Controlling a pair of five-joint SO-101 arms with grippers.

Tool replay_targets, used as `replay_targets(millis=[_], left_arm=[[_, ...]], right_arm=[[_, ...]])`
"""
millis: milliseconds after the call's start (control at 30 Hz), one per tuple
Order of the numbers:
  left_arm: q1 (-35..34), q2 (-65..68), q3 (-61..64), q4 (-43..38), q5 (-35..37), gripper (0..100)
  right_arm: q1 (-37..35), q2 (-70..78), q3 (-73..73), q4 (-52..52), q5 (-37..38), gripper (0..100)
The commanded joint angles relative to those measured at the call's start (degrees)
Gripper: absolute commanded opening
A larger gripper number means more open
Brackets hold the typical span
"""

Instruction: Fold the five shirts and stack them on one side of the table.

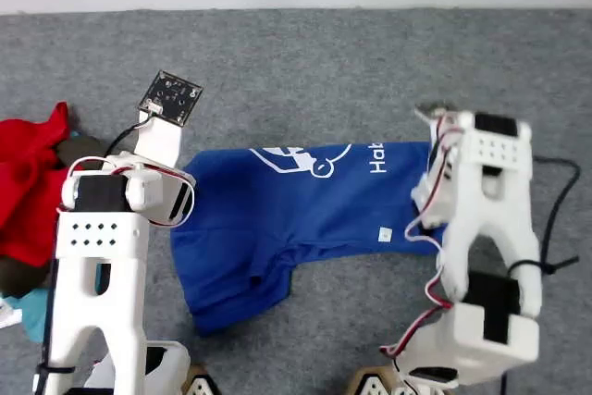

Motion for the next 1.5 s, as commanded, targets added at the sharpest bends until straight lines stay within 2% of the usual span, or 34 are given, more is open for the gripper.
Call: replay_targets(millis=[0,200,533,667,767,900,1200,1467], left_arm=[[0.1,0.0,-2.2,0.4,0.7,17],[0.1,0.0,-2.2,0.4,0.7,17],[0.3,0.0,-2.3,1.8,0.7,17],[0.3,0.0,-2.3,1.9,0.7,17],[0.4,0.0,-2.2,1.9,0.7,17],[0.4,0.0,-2.2,1.9,0.7,17],[0.4,-0.2,-2.2,1.9,0.7,17],[0.4,0.0,-2.2,1.9,0.7,17]], right_arm=[[1.3,-5.0,8.2,-6.9,-0.7,15.4],[1.3,-5.3,9.8,-9.7,-0.6,15.2],[5.6,-5.2,14.8,-21.7,-0.3,14.8],[5.6,-5.2,17.1,-26.2,1.9,6.8],[5.6,-5.2,17.8,-27.0,2.2,2.1],[5.8,-5.3,17.4,-27.2,2.3,2.0],[6.1,-5.3,15.8,-27.4,8.0,2.4],[11.6,-3.7,15.3,-31.1,8.4,4.6]])
